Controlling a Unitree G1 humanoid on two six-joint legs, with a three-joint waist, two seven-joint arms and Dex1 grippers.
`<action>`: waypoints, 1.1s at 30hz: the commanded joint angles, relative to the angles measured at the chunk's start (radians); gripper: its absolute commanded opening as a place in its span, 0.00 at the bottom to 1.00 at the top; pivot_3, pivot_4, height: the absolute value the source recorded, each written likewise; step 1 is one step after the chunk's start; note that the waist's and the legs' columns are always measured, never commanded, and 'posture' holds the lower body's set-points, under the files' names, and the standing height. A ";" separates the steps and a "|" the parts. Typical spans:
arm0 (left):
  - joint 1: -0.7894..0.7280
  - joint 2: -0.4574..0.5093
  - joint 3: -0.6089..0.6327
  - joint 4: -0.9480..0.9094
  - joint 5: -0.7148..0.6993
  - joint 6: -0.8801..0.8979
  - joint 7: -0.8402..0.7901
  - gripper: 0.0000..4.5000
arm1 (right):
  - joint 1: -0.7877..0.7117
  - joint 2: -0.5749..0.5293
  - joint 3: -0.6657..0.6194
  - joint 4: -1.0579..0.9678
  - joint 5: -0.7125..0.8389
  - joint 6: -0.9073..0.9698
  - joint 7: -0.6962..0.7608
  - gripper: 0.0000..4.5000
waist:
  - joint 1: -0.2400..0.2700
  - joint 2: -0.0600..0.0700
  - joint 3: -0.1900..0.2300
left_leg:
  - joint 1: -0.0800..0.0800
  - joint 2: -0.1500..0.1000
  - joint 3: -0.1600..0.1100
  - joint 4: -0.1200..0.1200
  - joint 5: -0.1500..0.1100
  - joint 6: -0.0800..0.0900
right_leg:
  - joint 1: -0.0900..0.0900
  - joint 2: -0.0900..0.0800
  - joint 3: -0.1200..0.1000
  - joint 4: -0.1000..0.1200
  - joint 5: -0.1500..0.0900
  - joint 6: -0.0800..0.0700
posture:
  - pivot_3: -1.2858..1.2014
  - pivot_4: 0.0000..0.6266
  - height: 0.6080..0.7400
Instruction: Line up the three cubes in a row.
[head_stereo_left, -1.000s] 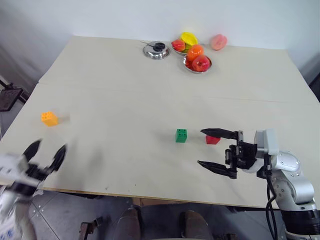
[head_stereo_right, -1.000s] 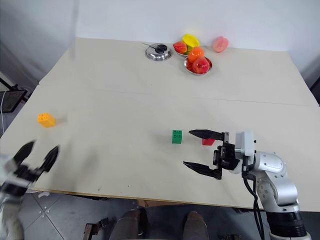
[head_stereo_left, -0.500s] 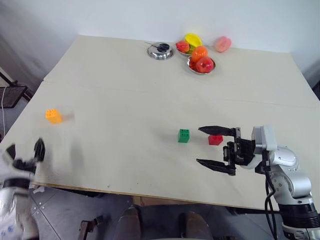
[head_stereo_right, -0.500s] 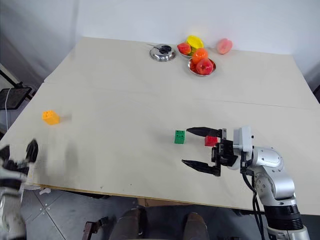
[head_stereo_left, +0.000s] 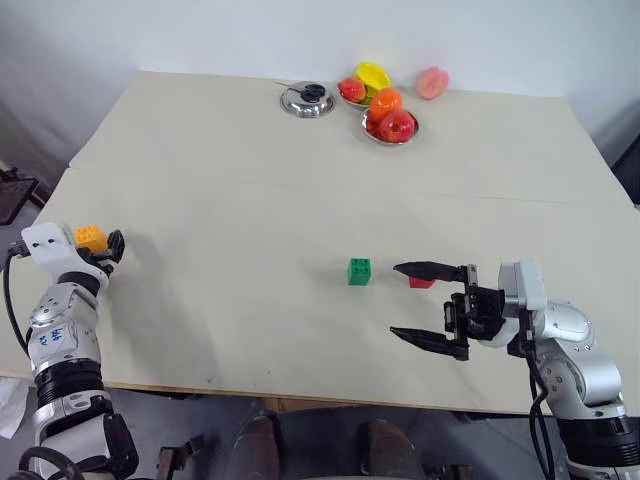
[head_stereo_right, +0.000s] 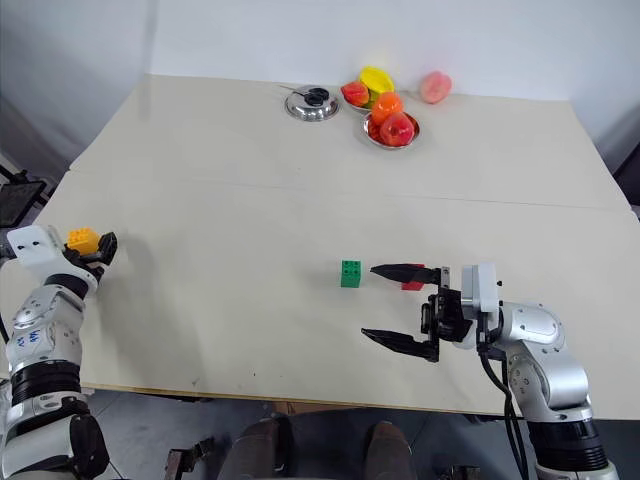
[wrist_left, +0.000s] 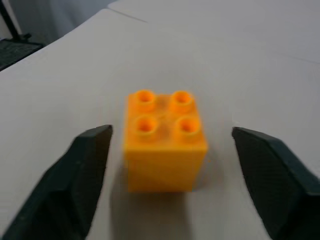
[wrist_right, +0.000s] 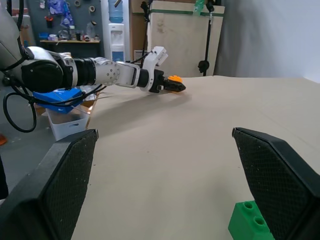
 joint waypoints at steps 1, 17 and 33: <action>-0.026 0.048 -0.005 0.043 -0.001 -0.038 -0.057 0.60 | 0.017 -0.015 -0.026 -0.074 0.008 0.014 -0.037 1.00 | 0.001 0.000 0.000 | 0.000 0.000 0.000 0.000 0.000 0.000 | 0.000 0.000 0.000 0.000 0.000 0.000 | 0.52 0.24 1.00; -0.284 -0.066 -0.573 0.035 0.065 -0.326 -1.117 0.34 | 0.344 0.003 -0.277 -0.090 0.025 -0.091 -0.079 1.00 | 0.049 0.001 -0.001 | 0.000 0.000 0.003 0.001 0.000 0.000 | 0.000 0.000 0.000 -0.003 0.000 0.000 | 0.52 0.24 1.00; -0.577 -0.234 -0.682 0.615 0.299 -0.536 -1.176 0.34 | 0.527 0.047 -0.308 -0.245 0.031 -0.135 -0.168 1.00 | 0.031 0.000 0.000 | -0.001 0.000 0.002 0.003 0.000 0.001 | 0.000 0.000 0.001 -0.003 0.000 0.000 | 0.52 0.24 1.00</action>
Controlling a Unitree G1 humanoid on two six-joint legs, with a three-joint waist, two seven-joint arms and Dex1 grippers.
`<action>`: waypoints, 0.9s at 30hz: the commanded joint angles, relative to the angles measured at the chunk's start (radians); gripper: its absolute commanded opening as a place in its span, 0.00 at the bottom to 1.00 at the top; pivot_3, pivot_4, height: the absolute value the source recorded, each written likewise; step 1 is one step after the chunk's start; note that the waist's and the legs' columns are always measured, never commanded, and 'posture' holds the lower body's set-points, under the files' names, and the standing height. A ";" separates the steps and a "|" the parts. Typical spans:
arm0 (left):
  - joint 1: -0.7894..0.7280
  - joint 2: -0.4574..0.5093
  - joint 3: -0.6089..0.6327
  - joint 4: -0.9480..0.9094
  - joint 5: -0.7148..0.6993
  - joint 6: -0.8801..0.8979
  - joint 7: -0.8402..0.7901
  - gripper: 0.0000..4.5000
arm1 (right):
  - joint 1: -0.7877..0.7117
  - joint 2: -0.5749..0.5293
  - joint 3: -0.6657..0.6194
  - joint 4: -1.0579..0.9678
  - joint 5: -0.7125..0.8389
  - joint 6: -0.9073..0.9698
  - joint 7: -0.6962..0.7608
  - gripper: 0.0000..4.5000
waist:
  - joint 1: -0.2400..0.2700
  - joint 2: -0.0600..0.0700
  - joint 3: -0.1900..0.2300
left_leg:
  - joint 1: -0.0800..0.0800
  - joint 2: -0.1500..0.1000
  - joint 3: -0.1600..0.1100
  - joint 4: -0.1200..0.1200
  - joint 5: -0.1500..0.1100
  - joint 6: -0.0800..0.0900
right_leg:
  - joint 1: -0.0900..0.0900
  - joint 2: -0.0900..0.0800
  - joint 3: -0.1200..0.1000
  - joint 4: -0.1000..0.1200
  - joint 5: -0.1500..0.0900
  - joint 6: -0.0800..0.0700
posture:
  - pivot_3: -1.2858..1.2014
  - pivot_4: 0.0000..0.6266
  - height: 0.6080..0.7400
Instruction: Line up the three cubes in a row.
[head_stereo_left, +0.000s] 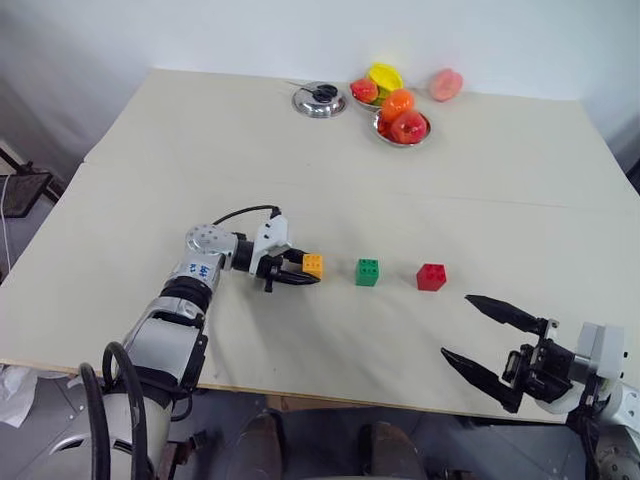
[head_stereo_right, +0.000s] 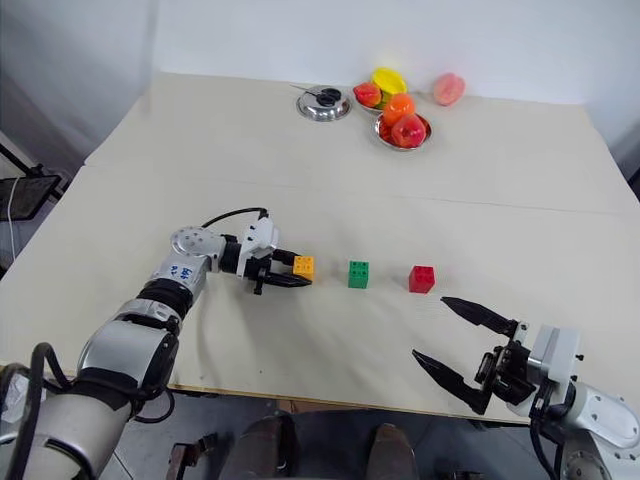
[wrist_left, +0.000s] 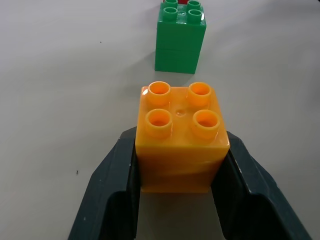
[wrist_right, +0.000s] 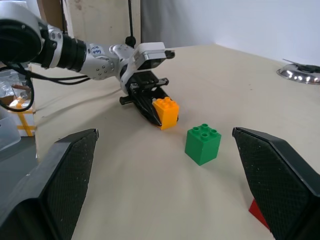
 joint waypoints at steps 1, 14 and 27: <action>-0.037 -0.014 0.007 0.041 0.032 -0.002 0.011 0.34 | 0.023 0.008 -0.029 -0.041 0.014 -0.024 -0.011 1.00 | 0.000 0.000 0.000 | 0.000 0.000 0.000 0.000 0.000 0.000 | 0.000 0.000 0.000 0.000 0.000 0.000 | 0.52 0.24 1.00; 0.039 0.154 0.179 -0.075 -0.103 -0.044 -0.198 0.96 | 0.031 -0.085 -0.114 0.065 0.031 -0.029 0.091 1.00 | -0.008 0.000 0.000 | 0.000 0.000 0.000 0.000 0.000 0.000 | -0.001 0.000 0.000 0.001 0.000 0.000 | 0.52 0.24 1.00; 0.707 0.411 0.424 -0.758 -0.267 0.209 0.093 0.96 | -0.108 -0.205 -0.185 0.546 -0.052 -0.197 0.368 1.00 | -0.016 0.002 0.001 | 0.002 0.000 -0.001 -0.002 0.000 0.001 | 0.001 -0.001 0.000 0.001 0.000 0.000 | 0.52 0.24 1.00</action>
